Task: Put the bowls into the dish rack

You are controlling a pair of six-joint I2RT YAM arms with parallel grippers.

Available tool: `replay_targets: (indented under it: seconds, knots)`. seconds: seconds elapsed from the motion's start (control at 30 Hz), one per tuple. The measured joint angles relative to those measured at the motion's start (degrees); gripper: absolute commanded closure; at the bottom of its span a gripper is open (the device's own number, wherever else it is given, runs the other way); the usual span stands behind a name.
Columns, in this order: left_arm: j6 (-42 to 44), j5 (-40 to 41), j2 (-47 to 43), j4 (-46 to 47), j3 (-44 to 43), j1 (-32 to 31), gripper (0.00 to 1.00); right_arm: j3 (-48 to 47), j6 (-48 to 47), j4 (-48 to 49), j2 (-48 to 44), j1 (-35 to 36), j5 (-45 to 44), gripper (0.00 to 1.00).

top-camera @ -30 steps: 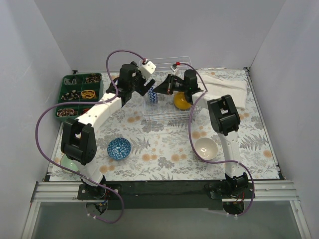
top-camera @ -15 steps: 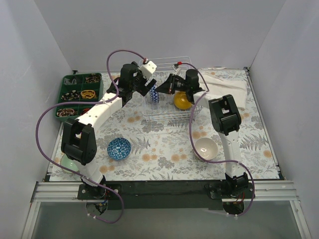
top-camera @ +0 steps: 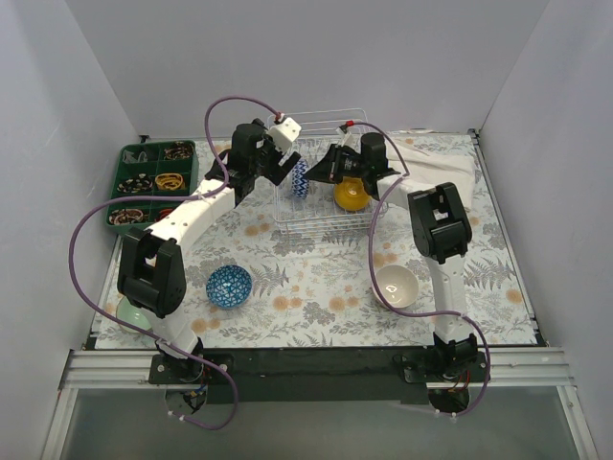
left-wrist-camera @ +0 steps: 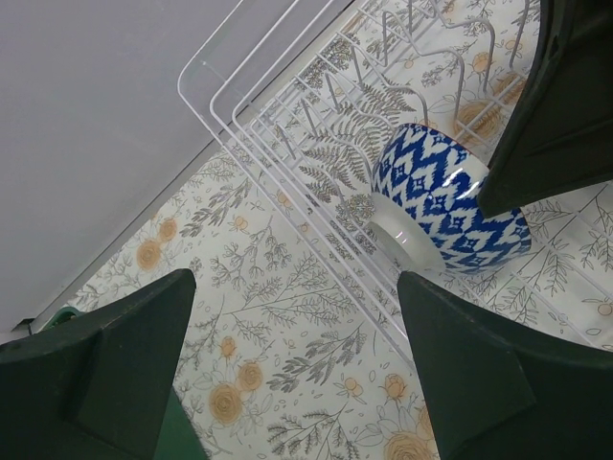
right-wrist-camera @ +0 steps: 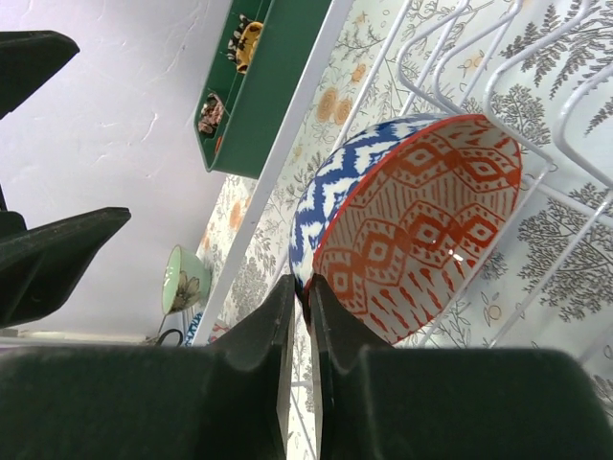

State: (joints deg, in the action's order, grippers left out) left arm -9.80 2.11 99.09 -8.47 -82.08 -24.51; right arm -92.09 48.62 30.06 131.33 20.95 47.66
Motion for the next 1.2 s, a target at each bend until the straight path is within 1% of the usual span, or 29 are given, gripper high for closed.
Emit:
replay_targets:
  seconds: [0.17,0.3,0.33,0.43,0.7,0.77,0.87,0.93,1.1,1.2]
  knots:
    - [-0.1,0.0,0.0,0.8,0.4,-0.1,0.11,0.1,-2.5,-2.5,-0.7,-0.6,-0.1,0.76]
    - [-0.2,0.0,-0.1,1.6,0.6,-0.4,0.11,0.1,-6.2,-7.1,-2.2,-1.1,-1.6,0.73]
    - [-0.2,0.0,-0.1,1.8,0.8,-0.5,0.11,0.1,-7.0,-8.1,-2.6,-1.4,-2.1,0.66]
    - [-0.3,0.0,-0.1,2.9,1.7,-0.5,0.10,0.1,-9.6,-11.5,-4.2,-2.2,-3.8,0.62]
    - [-0.3,-0.1,-0.2,4.5,2.9,-0.9,0.09,0.0,-16.7,-20.7,-8.2,-3.6,-8.0,0.63]
    - [-0.4,-0.3,-0.2,4.7,3.0,-0.9,0.12,0.0,-17.7,-21.6,-8.9,-3.7,-8.4,0.63]
    - [-0.8,-1.3,-0.1,5.3,3.0,-0.8,0.14,0.0,-18.9,-22.4,-9.5,-3.7,-8.7,0.67]
    - [-1.2,-2.2,0.3,5.9,3.0,-0.9,0.14,0.0,-19.6,-22.8,-9.8,-3.7,-8.8,0.70]
    - [-1.9,-3.1,2.8,6.3,1.1,-1.0,0.14,0.0,-22.1,-24.2,-11.3,-3.6,-8.7,0.72]
    - [-2.0,-3.0,3.3,6.1,0.9,-1.0,0.11,0.0,-24.6,-25.0,-13.6,-3.7,-8.4,0.73]
